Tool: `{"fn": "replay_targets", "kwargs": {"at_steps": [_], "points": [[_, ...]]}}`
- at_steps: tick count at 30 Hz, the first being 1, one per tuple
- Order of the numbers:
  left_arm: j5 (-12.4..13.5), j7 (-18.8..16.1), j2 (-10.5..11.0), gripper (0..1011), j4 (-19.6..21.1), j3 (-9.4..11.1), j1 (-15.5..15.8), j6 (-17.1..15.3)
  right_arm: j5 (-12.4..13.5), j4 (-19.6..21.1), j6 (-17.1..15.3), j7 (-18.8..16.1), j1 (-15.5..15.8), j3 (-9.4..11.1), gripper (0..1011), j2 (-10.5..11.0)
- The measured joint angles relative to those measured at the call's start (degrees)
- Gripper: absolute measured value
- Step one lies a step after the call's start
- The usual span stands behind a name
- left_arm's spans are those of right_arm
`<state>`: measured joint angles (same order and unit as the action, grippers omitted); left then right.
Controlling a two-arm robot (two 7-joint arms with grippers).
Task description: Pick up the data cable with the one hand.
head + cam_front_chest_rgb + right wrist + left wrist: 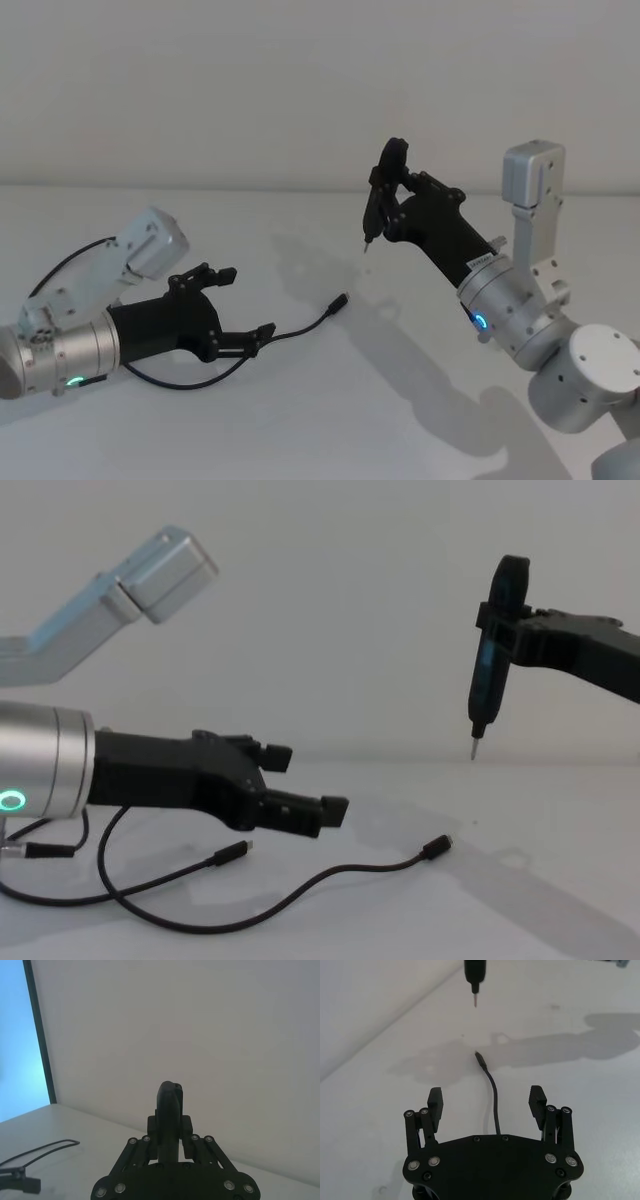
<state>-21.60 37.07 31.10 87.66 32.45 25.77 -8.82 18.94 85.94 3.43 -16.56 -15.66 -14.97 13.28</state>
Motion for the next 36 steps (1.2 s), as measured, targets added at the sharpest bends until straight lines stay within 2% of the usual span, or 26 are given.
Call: {"fn": "replay_targets", "kwargs": {"at_steps": [8, 16, 26, 36], "points": [[1.1, 1.6, -0.5, 1001, -2.9, 2.1, 2.5, -0.6, 0.2, -1.3, 0.2, -0.4, -0.8, -0.1, 275, -0.5], [2.3, 2.0, -2.3, 1000, -5.9, 4.0, 4.6, -0.3, 0.5, -2.1, 0.4, -0.7, -1.0, -0.1, 274, -0.8], [2.9, 1.5, -4.0, 1001, -7.9, 5.1, 5.3, 0.0, 0.9, -2.5, 0.5, -1.0, -0.8, -0.1, 275, -0.9], [4.3, -0.4, -5.0, 1001, -9.1, 5.7, 5.1, -0.7, 1.5, -2.8, 0.7, -1.3, -0.3, -0.1, 275, -0.8]]}}
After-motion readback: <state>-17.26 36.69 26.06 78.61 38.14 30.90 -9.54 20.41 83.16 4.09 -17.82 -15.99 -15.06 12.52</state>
